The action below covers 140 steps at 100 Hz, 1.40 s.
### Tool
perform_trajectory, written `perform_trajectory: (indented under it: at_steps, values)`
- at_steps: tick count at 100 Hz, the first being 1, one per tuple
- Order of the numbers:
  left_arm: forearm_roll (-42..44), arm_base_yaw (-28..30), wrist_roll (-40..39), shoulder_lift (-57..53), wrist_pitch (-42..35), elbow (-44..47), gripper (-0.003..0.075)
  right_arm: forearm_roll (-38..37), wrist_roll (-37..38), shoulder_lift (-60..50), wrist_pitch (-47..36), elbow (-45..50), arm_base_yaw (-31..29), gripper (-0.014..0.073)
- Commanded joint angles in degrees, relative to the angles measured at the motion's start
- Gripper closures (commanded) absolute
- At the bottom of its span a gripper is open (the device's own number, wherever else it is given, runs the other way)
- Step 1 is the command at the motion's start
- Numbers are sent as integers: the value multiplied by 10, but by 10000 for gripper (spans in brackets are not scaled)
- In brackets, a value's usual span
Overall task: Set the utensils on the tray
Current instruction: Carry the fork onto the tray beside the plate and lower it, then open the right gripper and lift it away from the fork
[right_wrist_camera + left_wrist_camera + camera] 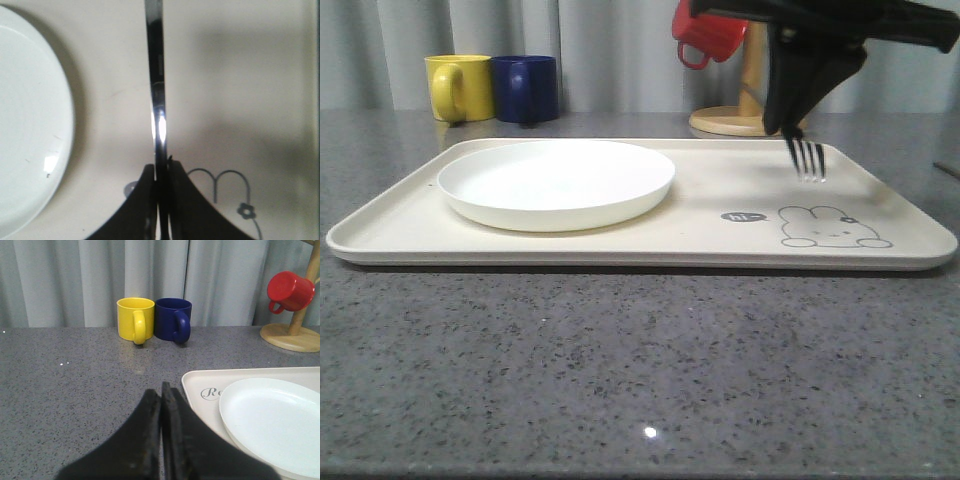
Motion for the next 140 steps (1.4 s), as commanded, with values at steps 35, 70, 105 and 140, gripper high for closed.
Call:
perform_trajectory:
  at_steps: [35,70,105,140]
  values:
    - [0,-4,-5,0,-44,-16,738,1,49,40,-60,-18,19,650]
    - [0,-4,-5,0,-44,-16,738,12,50,48,-62,-18,23,354]
    - [0,-4,-5,0,-44,-16,738,-6,16,17,-8,-56,23,264]
    - [0,-4,-5,0,-44,-16,738,-3,-152,-63,92,-79,-115,264]
